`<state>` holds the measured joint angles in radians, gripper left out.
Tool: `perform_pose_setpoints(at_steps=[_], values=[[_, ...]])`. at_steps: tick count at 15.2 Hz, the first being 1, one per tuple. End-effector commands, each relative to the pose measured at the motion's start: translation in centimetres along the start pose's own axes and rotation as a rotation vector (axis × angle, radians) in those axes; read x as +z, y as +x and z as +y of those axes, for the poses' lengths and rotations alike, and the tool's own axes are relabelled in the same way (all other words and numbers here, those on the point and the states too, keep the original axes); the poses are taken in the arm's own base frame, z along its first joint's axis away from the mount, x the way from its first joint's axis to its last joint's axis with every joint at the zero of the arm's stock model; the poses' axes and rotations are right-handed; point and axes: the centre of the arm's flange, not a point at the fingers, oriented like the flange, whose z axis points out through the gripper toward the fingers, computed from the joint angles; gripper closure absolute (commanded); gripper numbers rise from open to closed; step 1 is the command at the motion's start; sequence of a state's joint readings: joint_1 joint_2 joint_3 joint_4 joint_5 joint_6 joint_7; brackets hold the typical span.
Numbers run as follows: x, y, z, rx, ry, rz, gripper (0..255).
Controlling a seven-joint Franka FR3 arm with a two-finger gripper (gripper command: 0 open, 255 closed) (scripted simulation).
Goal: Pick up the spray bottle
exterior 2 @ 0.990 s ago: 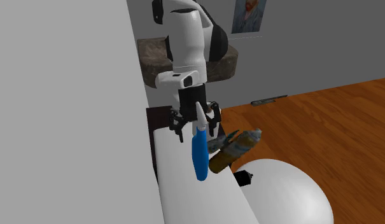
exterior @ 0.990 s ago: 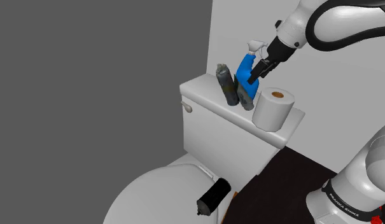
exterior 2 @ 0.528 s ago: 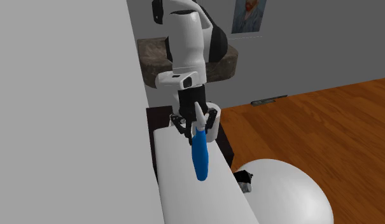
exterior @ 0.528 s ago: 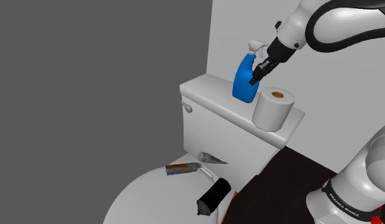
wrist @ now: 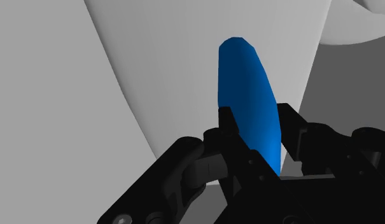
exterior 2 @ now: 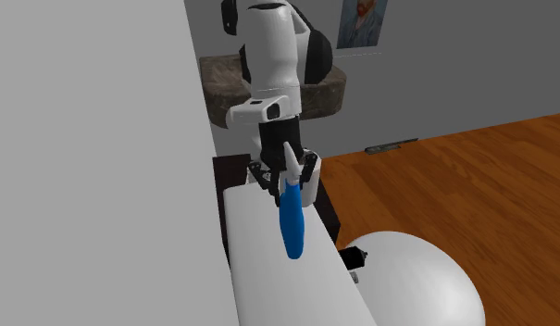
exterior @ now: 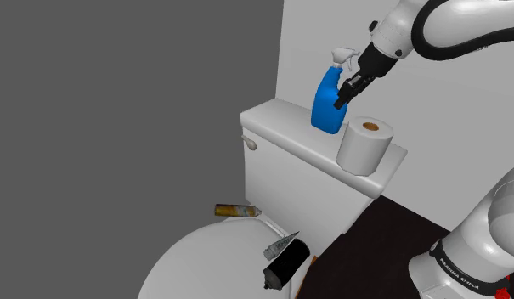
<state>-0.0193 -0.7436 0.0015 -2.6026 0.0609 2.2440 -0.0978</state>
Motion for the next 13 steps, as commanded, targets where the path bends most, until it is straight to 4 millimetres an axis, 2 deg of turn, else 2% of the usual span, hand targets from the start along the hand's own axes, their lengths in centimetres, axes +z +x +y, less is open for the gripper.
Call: perform_pose_setpoints(at_steps=[1, 11, 13], values=[[-1.0, 0.3, 0.0, 0.0, 0.0, 0.0, 255], [-5.9, 2.3, -0.1, 0.0, 0.0, 0.0, 255], [-6.0, 2.4, -0.1, 0.0, 0.0, 0.0, 255]])
